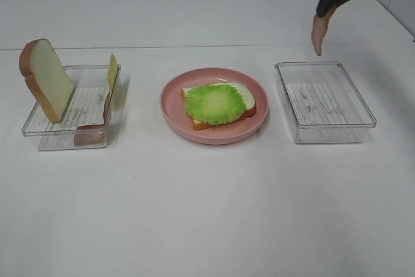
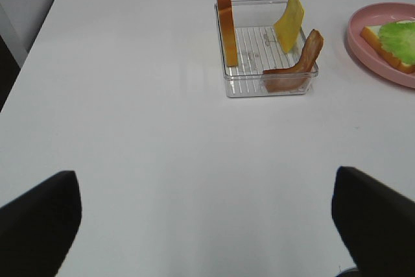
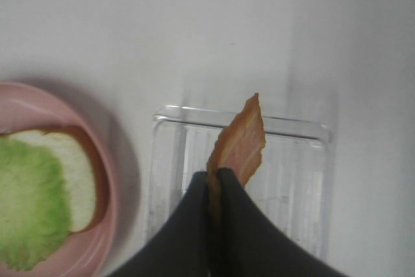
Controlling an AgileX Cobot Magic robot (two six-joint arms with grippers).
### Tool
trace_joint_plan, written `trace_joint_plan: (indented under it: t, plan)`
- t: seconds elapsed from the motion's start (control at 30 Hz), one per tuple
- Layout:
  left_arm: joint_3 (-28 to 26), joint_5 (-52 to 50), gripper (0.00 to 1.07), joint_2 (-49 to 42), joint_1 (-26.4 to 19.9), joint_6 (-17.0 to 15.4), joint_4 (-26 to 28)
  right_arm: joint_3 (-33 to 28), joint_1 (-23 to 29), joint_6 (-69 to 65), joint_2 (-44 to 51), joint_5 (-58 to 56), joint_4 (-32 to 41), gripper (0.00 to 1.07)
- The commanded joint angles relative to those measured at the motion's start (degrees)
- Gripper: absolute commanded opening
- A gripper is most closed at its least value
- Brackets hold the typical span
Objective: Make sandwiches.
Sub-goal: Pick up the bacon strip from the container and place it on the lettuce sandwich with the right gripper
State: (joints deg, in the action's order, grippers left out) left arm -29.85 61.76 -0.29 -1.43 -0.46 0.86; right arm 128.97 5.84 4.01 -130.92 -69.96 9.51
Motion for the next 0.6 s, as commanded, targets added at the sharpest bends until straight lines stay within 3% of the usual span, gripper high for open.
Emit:
trace_joint_plan:
  t: [0.03,0.3,0.37,0.6]
  plan:
    - [0.1,-0.2,0.98,-0.3,-0.2,-0.1,0.1,-0.2,3.2,0.9,0.7,-6.2,0.3,0.00]
    - [0.1,-0.2,0.98,-0.3,-0.2,-0.1,0.1,-0.2,13.8,1.1,0.6,-6.2,0.3,0.00]
    - [0.1,-0.2,0.98,-0.3,-0.2,-0.1,0.1,-0.2,19.1,1.1,0.6,-6.2,0.1,0.00]
    - [0.1,-0.2,0.98,-0.3,-0.2,-0.1,0.1,-0.2,25.3,1.1,0.5,-6.1,0.1,0.00]
